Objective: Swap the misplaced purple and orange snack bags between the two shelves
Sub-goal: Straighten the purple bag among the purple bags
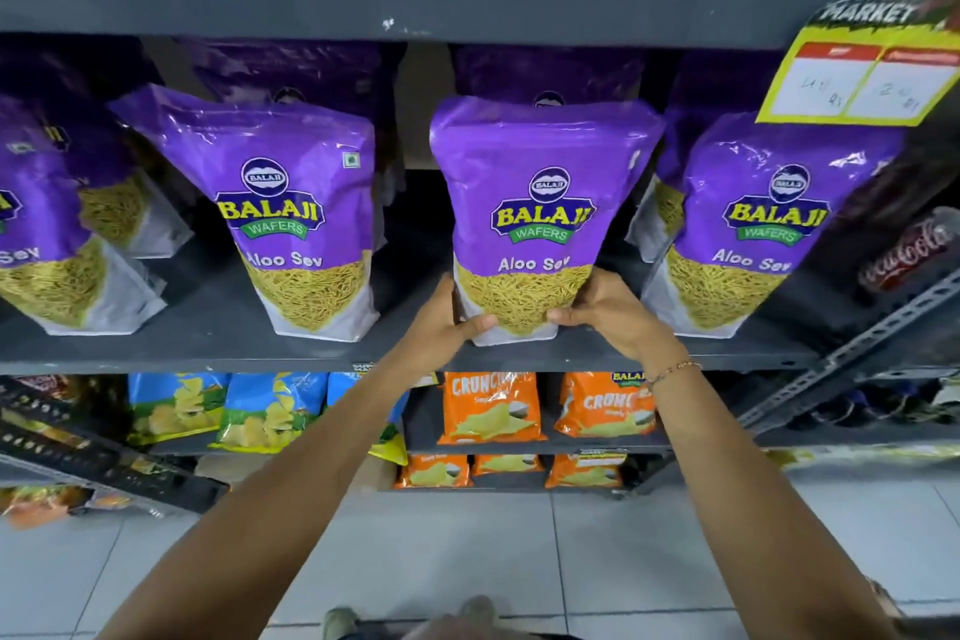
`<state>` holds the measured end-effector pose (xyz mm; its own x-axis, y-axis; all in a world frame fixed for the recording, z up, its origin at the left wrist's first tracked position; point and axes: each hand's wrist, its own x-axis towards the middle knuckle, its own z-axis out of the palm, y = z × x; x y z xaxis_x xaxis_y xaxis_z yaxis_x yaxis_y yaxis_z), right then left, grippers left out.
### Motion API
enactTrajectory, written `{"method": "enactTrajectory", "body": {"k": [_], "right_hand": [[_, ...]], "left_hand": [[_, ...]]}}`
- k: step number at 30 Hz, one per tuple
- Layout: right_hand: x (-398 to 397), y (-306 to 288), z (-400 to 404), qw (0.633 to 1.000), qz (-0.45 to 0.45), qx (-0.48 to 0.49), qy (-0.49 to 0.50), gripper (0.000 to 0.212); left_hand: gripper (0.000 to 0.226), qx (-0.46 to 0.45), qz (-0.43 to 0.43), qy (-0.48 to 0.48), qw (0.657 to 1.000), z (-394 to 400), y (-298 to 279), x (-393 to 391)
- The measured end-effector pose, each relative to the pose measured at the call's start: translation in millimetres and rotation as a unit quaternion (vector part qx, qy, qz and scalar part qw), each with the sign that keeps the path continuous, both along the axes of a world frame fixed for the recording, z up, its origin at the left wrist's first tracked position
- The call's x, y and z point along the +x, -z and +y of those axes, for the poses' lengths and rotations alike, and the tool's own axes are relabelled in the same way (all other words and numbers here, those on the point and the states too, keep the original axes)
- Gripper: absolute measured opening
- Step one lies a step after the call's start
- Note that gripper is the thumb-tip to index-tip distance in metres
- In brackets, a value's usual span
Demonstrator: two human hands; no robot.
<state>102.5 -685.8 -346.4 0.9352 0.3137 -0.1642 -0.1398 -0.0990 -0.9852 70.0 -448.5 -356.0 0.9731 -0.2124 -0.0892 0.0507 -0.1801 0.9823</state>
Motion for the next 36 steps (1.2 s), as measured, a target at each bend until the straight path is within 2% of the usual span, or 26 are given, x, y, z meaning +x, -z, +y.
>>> {"method": "enactTrajectory", "body": {"k": [5, 11, 15, 18, 23, 36], "right_hand": [[1, 1, -3, 0.999, -0.030, -0.013, 0.028, 0.045], [-2, 0, -6, 0.999, -0.037, -0.022, -0.013, 0.054], [-4, 1, -6, 0.999, -0.035, -0.032, -0.006, 0.067], [-6, 2, -4, 0.998, -0.049, -0.034, 0.023, 0.060], [-13, 6, 0, 0.995, -0.064, -0.028, 0.067, 0.060], [-16, 7, 2, 0.997, -0.054, 0.000, 0.055, 0.053]], "left_hand": [[0.072, 0.011, -0.005, 0.032, 0.999, -4, 0, 19], [0.059, 0.023, 0.007, 0.021, 0.999, -8, 3, 20], [0.062, 0.027, 0.000, 0.016, 0.999, -13, 6, 19], [0.064, 0.034, 0.005, 0.023, 0.999, -15, 5, 18], [0.058, 0.055, 0.005, 0.024, 0.998, -20, 1, 17], [0.057, 0.040, 0.026, 0.006, 0.999, -24, 2, 12]]}}
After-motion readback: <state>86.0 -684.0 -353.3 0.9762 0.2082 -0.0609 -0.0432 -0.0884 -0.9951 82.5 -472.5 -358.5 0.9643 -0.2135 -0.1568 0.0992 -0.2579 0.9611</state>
